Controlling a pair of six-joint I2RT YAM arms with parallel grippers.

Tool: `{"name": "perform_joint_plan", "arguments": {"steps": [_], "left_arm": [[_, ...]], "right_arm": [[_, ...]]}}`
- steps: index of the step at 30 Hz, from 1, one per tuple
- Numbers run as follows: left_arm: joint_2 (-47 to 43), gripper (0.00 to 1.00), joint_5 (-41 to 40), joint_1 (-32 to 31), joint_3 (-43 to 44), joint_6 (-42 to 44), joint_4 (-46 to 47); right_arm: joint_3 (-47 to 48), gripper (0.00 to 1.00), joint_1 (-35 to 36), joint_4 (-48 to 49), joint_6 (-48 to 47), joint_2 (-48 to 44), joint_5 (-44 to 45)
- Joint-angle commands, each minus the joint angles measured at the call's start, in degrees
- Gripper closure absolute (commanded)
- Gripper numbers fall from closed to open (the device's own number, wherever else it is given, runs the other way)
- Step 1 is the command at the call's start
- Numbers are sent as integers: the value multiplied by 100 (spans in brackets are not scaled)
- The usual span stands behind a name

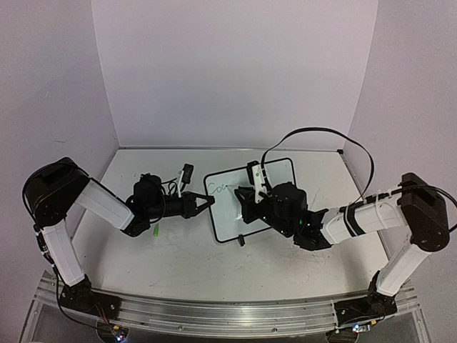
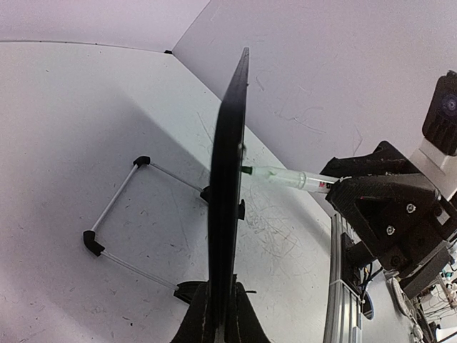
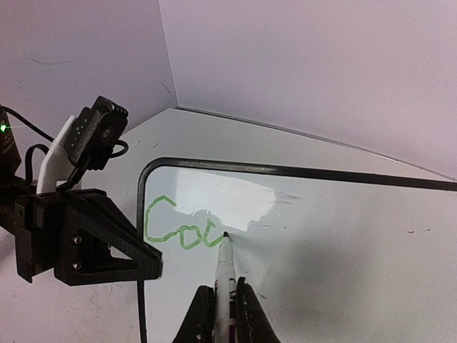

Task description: Write a sentence on the whiteboard

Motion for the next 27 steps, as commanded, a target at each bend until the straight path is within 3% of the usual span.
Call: {"name": "perform_joint_plan", "arguments": {"steps": [1,27], "left_arm": [[-165,100,-3,59,-56,-31,-42],[-199,100,3,59,-59,-28,-38]], "right_arm": [[131,100,-111,10,-115,-70,168],[229,100,-114,42,-172,-6,159]]}}
